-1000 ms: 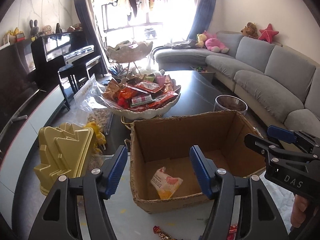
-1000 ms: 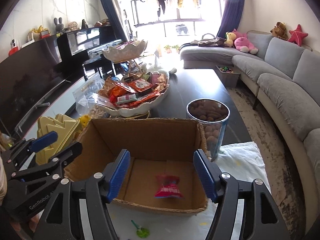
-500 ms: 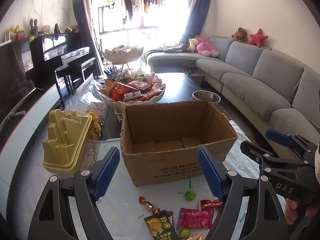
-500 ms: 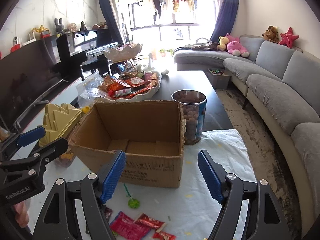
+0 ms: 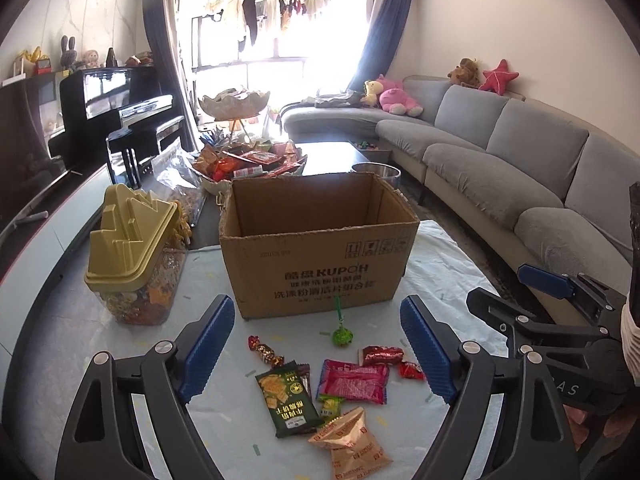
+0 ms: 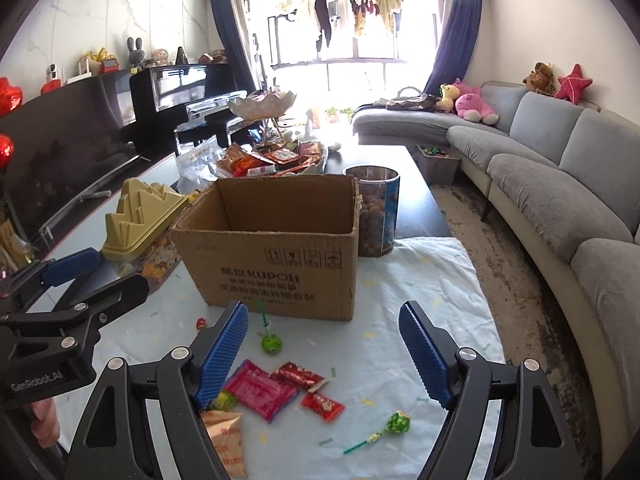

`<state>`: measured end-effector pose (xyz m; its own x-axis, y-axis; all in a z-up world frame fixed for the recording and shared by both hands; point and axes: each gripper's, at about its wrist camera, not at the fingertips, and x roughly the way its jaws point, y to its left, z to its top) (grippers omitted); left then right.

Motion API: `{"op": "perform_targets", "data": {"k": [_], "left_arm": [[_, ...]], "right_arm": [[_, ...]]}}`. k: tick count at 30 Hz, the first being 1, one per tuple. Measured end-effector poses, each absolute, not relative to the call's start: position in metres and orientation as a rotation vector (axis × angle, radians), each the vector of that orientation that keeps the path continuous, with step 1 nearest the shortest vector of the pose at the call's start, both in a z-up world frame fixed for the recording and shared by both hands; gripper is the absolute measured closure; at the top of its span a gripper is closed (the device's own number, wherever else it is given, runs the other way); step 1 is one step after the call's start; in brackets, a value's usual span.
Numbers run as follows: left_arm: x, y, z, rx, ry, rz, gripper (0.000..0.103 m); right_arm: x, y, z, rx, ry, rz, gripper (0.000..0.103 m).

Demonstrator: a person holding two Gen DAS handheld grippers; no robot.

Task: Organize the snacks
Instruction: 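Withdraw both open tools from the box back toward the snack pile, then grasp the orange Fortune Biscuits bag with left tool while right grasps green lollipop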

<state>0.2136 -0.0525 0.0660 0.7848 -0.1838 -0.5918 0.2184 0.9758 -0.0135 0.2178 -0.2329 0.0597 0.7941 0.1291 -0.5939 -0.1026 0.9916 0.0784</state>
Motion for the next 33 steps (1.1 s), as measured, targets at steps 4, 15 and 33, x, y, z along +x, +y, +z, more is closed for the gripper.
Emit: {"op": "perform_targets", "data": {"k": [4,15,33], "left_arm": [[0.196,-0.059,0.058,0.076,0.643,-0.220,0.016],[0.164,-0.066,0.005,0.022,0.764,-0.178,0.015],[0.175,-0.074,-0.067,-0.027,0.904,-0.102,0.023]], "right_arm": [[0.199,-0.239,0.050,0.048,0.645,0.114,0.024],[0.160,-0.253,0.023,0.059,0.638,0.051,0.024],[0.159,-0.269,-0.057,0.086,0.784,0.006,0.024]]}}
